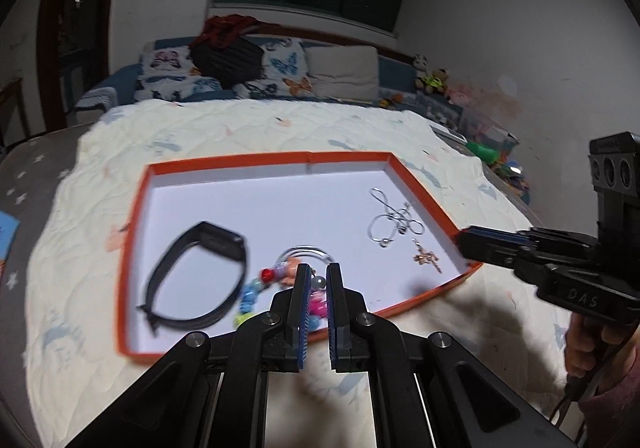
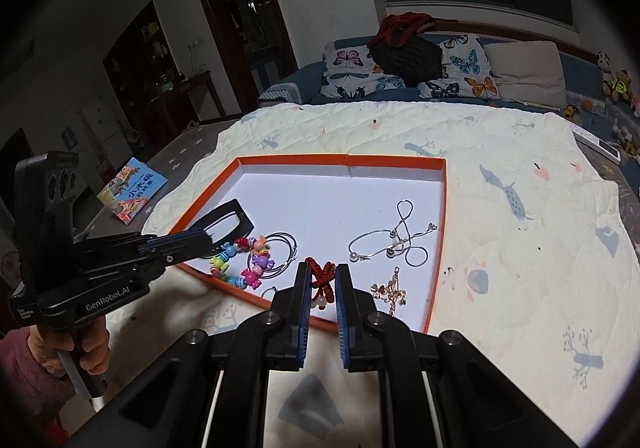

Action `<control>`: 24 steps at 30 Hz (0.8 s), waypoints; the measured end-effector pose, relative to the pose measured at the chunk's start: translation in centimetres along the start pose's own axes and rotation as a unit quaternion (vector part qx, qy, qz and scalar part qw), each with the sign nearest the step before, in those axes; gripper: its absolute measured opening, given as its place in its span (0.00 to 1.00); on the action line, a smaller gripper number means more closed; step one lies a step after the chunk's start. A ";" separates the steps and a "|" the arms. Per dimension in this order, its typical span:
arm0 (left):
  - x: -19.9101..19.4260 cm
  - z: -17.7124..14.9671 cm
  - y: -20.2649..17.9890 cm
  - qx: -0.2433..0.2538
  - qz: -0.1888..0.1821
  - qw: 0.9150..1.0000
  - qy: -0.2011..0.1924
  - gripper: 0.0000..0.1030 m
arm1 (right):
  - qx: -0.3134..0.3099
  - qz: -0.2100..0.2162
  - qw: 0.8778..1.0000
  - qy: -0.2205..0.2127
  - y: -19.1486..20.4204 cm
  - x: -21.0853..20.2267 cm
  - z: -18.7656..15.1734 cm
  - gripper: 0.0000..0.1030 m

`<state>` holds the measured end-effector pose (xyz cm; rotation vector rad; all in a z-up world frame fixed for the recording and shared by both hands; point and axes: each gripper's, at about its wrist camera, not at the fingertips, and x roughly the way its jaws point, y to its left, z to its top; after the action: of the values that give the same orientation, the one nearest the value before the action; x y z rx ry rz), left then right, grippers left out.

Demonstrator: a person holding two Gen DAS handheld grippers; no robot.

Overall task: Organize jewelry
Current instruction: 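Carry the tassel over the tray and open the right tool while the left tool releases the stud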

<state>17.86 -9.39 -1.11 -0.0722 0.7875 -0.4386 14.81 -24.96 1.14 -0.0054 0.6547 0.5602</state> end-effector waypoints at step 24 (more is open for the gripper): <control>6.2 0.7 -2.3 0.044 -0.035 0.997 0.060 0.08 | 0.014 -0.004 0.999 0.041 -1.1 3.1 -0.2 0.14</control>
<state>21.37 -14.08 -4.28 0.0077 0.8849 -0.5479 17.28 -24.44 -1.01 -0.0047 0.7417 0.5458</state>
